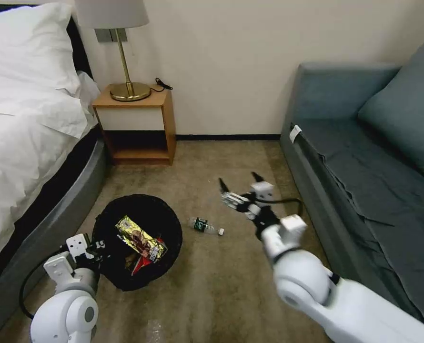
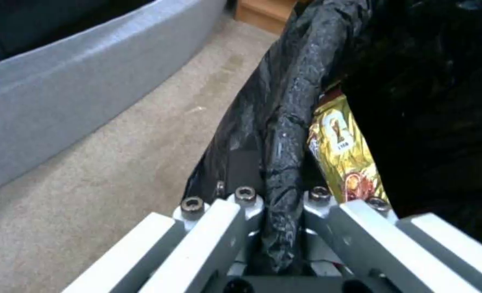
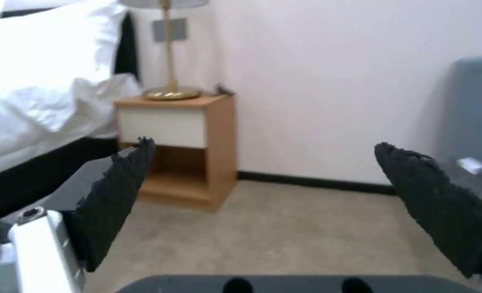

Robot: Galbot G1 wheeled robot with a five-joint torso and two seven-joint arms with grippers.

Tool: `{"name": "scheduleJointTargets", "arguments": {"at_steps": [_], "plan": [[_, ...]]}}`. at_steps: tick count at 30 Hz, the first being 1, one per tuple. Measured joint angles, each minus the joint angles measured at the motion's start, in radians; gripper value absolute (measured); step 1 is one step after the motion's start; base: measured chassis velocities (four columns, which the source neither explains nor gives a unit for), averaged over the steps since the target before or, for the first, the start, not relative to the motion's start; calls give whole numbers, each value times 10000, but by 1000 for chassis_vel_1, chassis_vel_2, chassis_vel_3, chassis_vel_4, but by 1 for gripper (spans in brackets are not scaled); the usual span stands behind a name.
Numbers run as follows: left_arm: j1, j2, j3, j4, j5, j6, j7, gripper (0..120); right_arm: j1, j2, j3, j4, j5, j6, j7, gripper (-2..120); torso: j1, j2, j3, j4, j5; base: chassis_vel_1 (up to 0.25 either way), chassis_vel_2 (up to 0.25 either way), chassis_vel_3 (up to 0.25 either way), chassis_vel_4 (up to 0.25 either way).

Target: Pick up the trash bin, then pick up the garbage on the floor and place it into the trash bin.

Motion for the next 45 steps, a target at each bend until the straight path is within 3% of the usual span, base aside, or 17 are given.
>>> {"name": "scheduleJointTargets", "arguments": {"at_steps": [2, 6, 11, 14, 18, 27, 45], "plan": [[6, -9, -4, -8, 3, -15, -9, 2, -473, 104, 279, 123, -397, 5, 2, 100, 0, 0, 0, -1, -3, 0, 0, 0, 0], [99, -31, 9, -113, 34, -49, -21, 2, -2989, 1002, 1372, 634, -2659, -67, 144, 100, -1, 0, -1, -6, -4, 0, 0, 0, 0], [122, -13, -4, -100, 64, -90, -27, 2, -3821, 2048, 1516, 650, -3889, 37, 226, 100, 0, 0, -1, -2, -5, 0, 0, 0, 0], [90, -3, -8, -18, 84, -99, -28, 2, -4379, 3131, 1397, 472, -4901, 528, 180, 100, -1, 0, 0, -3, -5, 0, 0, 0, 0], [76, -23, -9, -4, 105, -130, -27, 2, -4896, 3826, 1189, 251, -5744, 1069, 15, 100, -1, 0, 0, -1, -6, 0, 0, 0, 0], [35, -16, -99, -44, 92, -140, -27, 2, -5220, 4302, 973, -232, -6568, 1801, -348, 100, -1, 0, 0, -1, -4, 0, 0, 0, 0], [-103, -10, -148, 147, 76, -140, -20, 2, -4674, 4099, 1018, -537, -6206, 1741, -332, 100, 0, -2, 2, -2, -2, -63, 60, 65, -65]]}}
